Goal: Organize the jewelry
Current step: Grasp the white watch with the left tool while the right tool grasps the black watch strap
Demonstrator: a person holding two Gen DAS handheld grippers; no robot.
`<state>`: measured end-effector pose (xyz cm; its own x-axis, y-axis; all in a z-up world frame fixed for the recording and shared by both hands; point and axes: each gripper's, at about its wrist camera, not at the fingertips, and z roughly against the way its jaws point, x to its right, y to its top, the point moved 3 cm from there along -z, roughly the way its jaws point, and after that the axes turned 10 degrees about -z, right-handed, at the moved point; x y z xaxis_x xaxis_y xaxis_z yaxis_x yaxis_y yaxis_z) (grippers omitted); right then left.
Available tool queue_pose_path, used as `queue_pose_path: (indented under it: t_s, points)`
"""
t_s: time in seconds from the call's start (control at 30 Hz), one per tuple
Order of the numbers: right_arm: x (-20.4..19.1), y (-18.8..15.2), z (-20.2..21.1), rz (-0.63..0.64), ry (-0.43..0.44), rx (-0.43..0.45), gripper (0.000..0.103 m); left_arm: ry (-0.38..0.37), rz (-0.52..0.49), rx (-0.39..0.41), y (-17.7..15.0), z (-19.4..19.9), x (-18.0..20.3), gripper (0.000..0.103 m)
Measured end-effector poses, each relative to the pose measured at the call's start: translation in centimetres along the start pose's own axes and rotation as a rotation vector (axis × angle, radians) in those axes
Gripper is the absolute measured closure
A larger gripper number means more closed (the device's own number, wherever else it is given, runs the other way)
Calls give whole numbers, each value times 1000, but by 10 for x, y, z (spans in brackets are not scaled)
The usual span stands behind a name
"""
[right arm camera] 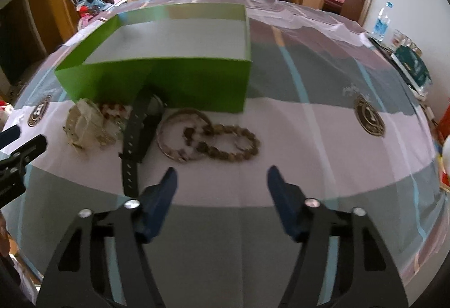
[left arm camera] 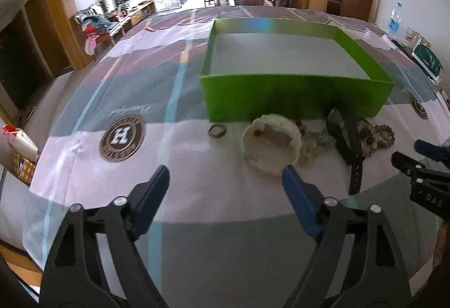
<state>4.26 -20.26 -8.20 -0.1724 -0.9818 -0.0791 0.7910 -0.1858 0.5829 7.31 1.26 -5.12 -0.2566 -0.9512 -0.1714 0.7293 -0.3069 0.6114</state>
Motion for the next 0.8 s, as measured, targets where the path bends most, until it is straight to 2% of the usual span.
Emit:
queue_pose_path:
  t_s: [0.03, 0.1, 0.17, 0.2, 0.27, 0.37, 0.43, 0.63, 0.73, 0.8]
  points:
    - [-3, 1, -1, 3, 5, 0, 49, -10, -7, -10, 4, -4, 2, 27]
    - [-8, 5, -1, 3, 19, -5, 49, -31, -16, -23, 13, -14, 5, 29]
    - [-12, 9, -1, 5, 34, -12, 49, -25, -18, -41, 19, -26, 4, 48]
    - [-14, 9, -1, 7, 39, -14, 49, -32, -17, -47, 21, -31, 4, 53]
    - [-18, 11, -1, 11, 49, -19, 49, -51, -1, -85, 23, -44, 0, 73]
    - [-21, 17, -4, 9, 70, -26, 49, -73, 0, -109, 19, -55, -1, 90]
    - [-26, 21, -5, 12, 82, -31, 49, -84, -6, -118, 15, -57, 0, 95]
    - [-56, 28, -13, 79, 127, -38, 49, -98, 9, -108, 2, -50, -9, 96]
    - [-68, 31, -24, 105, 119, -61, 49, -101, 10, -108, -1, -48, -10, 96]
    - [-71, 31, -32, 115, 113, -81, 60, -113, 13, -106, -5, -48, -13, 95]
